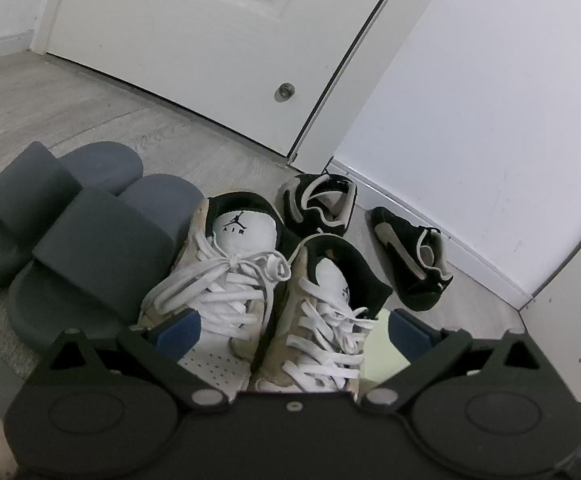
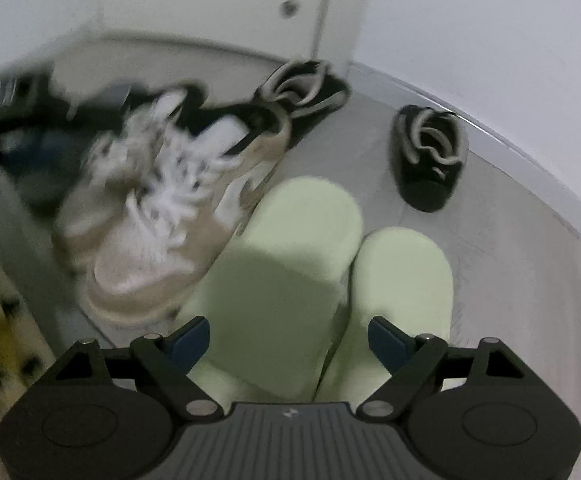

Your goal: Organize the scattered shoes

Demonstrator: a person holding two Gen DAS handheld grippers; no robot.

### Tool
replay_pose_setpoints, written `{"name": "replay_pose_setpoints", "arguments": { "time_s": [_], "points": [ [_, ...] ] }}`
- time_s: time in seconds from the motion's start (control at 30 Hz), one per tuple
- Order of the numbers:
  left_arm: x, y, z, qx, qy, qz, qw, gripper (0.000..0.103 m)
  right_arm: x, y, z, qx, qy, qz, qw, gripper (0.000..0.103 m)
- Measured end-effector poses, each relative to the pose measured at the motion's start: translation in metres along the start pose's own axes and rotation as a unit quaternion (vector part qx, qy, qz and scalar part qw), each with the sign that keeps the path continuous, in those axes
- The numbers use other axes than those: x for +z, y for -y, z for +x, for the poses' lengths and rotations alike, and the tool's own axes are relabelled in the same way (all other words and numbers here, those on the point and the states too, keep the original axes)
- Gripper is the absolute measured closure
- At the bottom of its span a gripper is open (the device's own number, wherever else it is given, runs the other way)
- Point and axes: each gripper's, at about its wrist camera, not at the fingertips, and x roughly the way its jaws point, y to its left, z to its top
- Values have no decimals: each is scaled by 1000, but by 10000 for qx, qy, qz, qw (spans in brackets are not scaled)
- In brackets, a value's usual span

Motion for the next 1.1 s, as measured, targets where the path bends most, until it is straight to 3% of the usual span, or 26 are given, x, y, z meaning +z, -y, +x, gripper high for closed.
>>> {"name": "replay_pose_setpoints", "arguments": {
  "time_s": [0.2,0.37,0.47,0.5,0.53,0.57,0.73,0.8,1.1],
  "points": [
    [-1,1,0,27,4,34,10000,1,5,0,9,198,239,240,9992,20],
    [0,-3,-1,16,34,-84,10000,1,-6,44,-14,213,305,1519,9877,20],
    [0,-2,0,8,22,-45,10000,2,-28,87,-29,673,129,2972,9524,20],
    [0,-1,0,7,22,-25,10000,1,-31,90,-30,720,16,3158,9461,20],
    [0,0,0,13,21,3,10000,1,-43,98,-30,789,-288,3691,9256,20],
    [0,1,0,17,21,24,10000,1,-48,100,-31,793,-345,3844,9191,20],
    [0,0,0,18,16,13,10000,1,-75,122,-32,945,-464,5000,8596,20],
    [1,0,0,26,13,27,10000,1,-77,122,-23,1007,-590,5113,8515,16],
    [0,2,0,62,4,72,10000,1,-50,107,-10,749,-387,4390,8945,10]
  ]
}}
